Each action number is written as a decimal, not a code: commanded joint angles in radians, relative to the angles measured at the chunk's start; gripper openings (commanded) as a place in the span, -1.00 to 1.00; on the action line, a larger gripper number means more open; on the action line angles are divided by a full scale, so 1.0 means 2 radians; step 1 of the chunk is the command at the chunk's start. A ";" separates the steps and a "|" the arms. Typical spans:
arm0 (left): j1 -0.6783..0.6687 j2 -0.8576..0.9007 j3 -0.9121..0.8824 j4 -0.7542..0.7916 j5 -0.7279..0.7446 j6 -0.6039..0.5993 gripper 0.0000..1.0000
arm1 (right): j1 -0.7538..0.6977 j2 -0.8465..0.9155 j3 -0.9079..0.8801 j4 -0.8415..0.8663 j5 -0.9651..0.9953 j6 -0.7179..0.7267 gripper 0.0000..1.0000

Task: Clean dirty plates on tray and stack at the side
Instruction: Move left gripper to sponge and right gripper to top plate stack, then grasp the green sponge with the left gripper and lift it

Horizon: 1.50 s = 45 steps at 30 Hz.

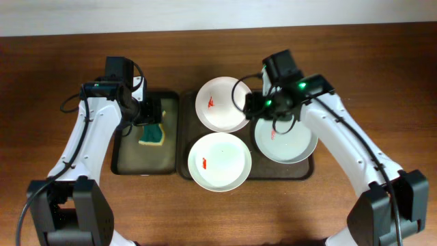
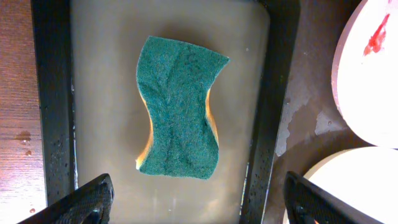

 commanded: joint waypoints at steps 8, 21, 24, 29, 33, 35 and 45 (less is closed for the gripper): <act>-0.002 0.005 -0.003 -0.001 0.002 -0.002 0.67 | -0.019 0.096 0.005 0.090 -0.008 -0.036 -0.17; -0.002 0.005 -0.004 -0.001 0.002 -0.002 0.60 | -0.073 0.174 0.005 0.163 -0.106 -0.075 -0.26; -0.002 0.005 -0.004 0.001 0.001 -0.002 0.58 | -0.073 0.176 0.005 0.167 -0.109 -0.072 -0.58; -0.002 0.005 -0.004 0.003 -0.002 -0.002 0.58 | -0.059 0.184 0.001 0.178 -0.076 -0.069 -0.51; -0.002 0.005 -0.004 0.004 -0.002 -0.002 0.58 | -0.056 0.200 0.001 0.190 -0.073 -0.069 -0.52; -0.002 0.006 -0.004 0.005 -0.002 -0.001 0.58 | -0.057 0.214 0.001 0.196 -0.073 -0.068 -0.54; -0.002 0.006 -0.004 0.004 -0.002 -0.002 0.62 | -0.091 0.215 0.004 0.204 -0.194 -0.068 -0.57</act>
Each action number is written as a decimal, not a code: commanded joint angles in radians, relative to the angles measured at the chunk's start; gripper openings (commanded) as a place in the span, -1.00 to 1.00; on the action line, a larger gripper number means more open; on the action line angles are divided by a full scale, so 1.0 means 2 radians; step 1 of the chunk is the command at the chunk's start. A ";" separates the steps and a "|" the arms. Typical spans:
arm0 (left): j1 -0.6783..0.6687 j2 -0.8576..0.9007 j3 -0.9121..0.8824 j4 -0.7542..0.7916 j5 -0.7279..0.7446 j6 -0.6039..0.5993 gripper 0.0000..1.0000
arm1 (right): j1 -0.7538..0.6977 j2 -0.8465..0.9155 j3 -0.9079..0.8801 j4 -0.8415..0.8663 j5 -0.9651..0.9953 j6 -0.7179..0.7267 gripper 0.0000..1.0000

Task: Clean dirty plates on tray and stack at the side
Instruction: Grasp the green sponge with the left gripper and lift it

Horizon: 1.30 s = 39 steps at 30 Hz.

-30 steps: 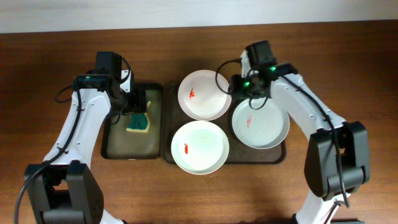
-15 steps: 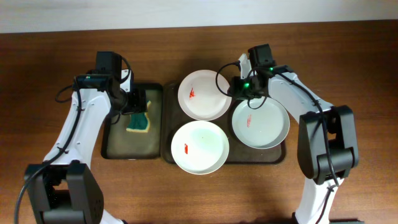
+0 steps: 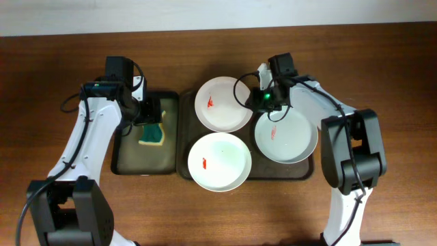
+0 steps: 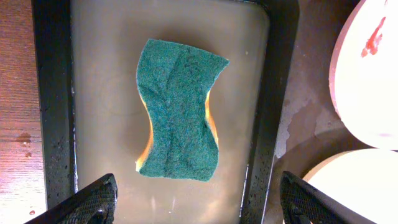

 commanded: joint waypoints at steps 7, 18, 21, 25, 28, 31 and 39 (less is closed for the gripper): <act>-0.002 0.006 -0.003 -0.001 -0.002 -0.001 0.61 | -0.028 0.003 0.004 -0.006 -0.066 -0.003 -0.79; -0.002 0.006 -0.003 0.002 -0.002 -0.001 0.59 | -0.009 0.004 0.003 -0.014 -0.020 -0.004 -0.92; -0.002 0.010 -0.003 0.022 -0.016 -0.001 0.60 | -0.013 0.004 0.003 -0.018 -0.022 -0.004 -0.92; -0.002 0.048 -0.003 0.029 -0.020 -0.001 0.61 | -0.012 0.004 0.003 -0.020 -0.022 -0.004 -0.92; -0.001 0.095 -0.003 0.031 -0.024 -0.001 0.51 | -0.012 0.004 0.003 -0.020 -0.022 -0.004 -0.92; -0.002 0.124 -0.003 0.033 -0.024 -0.002 0.47 | -0.012 0.004 0.003 -0.021 -0.022 -0.004 -0.92; -0.002 0.136 -0.002 0.050 -0.022 -0.001 -1.00 | -0.012 0.004 0.003 -0.022 -0.022 -0.004 -0.92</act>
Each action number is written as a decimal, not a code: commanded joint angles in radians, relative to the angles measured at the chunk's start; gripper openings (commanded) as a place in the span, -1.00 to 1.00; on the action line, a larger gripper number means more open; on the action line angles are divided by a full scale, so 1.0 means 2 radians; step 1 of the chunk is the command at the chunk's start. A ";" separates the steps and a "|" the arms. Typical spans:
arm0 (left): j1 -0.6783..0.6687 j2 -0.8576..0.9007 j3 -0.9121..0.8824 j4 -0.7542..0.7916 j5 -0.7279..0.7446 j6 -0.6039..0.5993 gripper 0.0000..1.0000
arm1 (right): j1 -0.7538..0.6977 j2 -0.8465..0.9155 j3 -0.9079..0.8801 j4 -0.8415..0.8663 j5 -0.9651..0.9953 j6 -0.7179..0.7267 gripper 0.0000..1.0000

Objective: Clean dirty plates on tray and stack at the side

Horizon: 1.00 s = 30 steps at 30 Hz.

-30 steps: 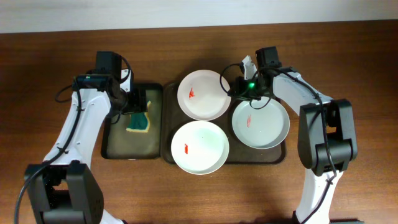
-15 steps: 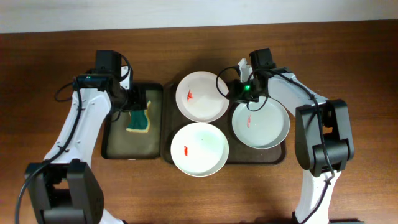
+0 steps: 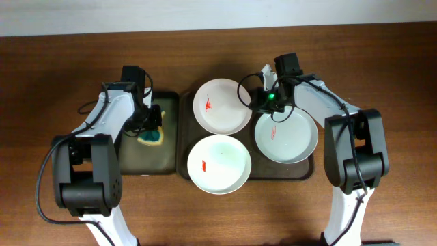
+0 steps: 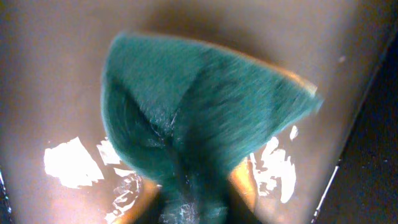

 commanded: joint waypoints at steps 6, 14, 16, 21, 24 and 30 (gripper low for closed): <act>-0.001 -0.118 0.005 0.011 -0.004 0.001 -1.00 | -0.001 0.004 0.003 -0.006 0.004 -0.005 -0.75; -0.037 -0.330 0.005 0.027 -0.058 0.002 -1.00 | -0.001 0.004 0.003 -0.006 0.005 -0.005 -0.55; -0.064 -0.352 0.005 0.025 -0.065 0.002 -1.00 | -0.001 0.004 0.003 -0.006 0.005 -0.005 -0.46; -0.121 -0.352 0.004 0.025 -0.243 0.001 -1.00 | -0.001 0.004 0.003 -0.006 0.005 -0.005 0.09; -0.117 -0.331 0.004 0.027 -0.260 -0.017 -1.00 | -0.001 0.004 0.003 -0.006 0.005 -0.005 0.20; -0.117 -0.285 0.004 0.026 -0.243 -0.017 -1.00 | -0.001 0.004 0.003 -0.008 0.006 -0.005 0.25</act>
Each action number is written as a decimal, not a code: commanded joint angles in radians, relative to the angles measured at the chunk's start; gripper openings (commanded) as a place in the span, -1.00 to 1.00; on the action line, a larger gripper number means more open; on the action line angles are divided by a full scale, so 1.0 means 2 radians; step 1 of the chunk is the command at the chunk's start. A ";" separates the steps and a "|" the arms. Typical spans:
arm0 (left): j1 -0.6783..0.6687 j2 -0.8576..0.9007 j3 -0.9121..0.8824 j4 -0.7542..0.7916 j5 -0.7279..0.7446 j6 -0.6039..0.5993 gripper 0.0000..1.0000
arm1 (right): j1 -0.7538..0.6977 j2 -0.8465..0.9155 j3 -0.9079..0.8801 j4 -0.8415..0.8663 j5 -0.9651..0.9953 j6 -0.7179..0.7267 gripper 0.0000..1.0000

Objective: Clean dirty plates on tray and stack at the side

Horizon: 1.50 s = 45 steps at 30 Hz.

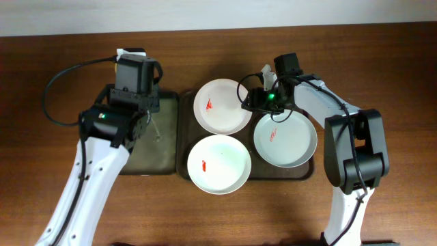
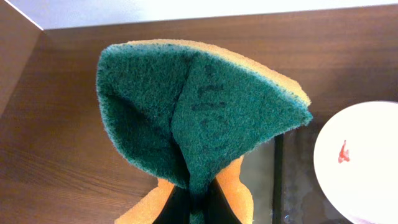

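Observation:
My left gripper [image 2: 198,208] is shut on a green-and-orange sponge [image 2: 199,112], which is folded between the fingers and held high above the table. In the overhead view the left arm hides the sponge. Three white plates with red stains lie on a black tray [image 1: 183,140]: an upper plate [image 1: 218,109], a front plate [image 1: 220,164] and a right plate [image 1: 287,143]. My right gripper [image 1: 255,100] sits at the upper plate's right rim, in the gap beside the right plate. Its jaws cannot be made out from above.
A shallow black tray of cloudy water [image 1: 160,147] lies left of the plate tray, partly under my left arm. Bare brown wooden table [image 1: 382,82] surrounds both trays. A pale wall edge runs along the far side of the table.
My left gripper was down in the water tray, pinching the sponge. Now it is raised well above the tray with the sponge still folded in it. The right gripper has stayed put.
At first the sponge lay flat in the water tray with my left gripper open above it, and the right arm reached over the plates. The right gripper then stood by the upper plate's rim. The left gripper was later shut on the sponge in the water, and now holds it aloft.

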 commanded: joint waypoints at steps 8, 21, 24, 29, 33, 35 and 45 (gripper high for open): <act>0.001 0.020 0.001 -0.002 0.002 -0.008 -1.00 | -0.001 0.003 0.003 -0.004 0.011 -0.005 0.26; 0.001 0.024 0.001 -0.026 0.021 -0.008 -1.00 | -0.001 0.003 0.003 -0.004 0.011 -0.005 0.26; 0.001 0.032 0.001 -0.041 0.022 -0.008 -1.00 | -0.001 0.003 0.003 -0.004 0.010 -0.005 0.25; 0.001 0.045 0.001 -0.045 0.059 -0.008 -1.00 | -0.001 0.003 0.003 -0.004 0.010 -0.005 0.13; 0.001 0.064 0.001 -0.039 0.061 -0.008 -1.00 | -0.001 0.003 0.003 -0.004 0.010 -0.005 -0.17; 0.001 0.073 0.001 -0.019 0.074 -0.008 -1.00 | -0.001 0.003 0.003 -0.004 0.010 -0.005 -0.29; 0.049 0.093 0.061 0.056 0.078 0.041 -1.00 | -0.001 0.003 0.003 -0.004 0.008 -0.003 -0.92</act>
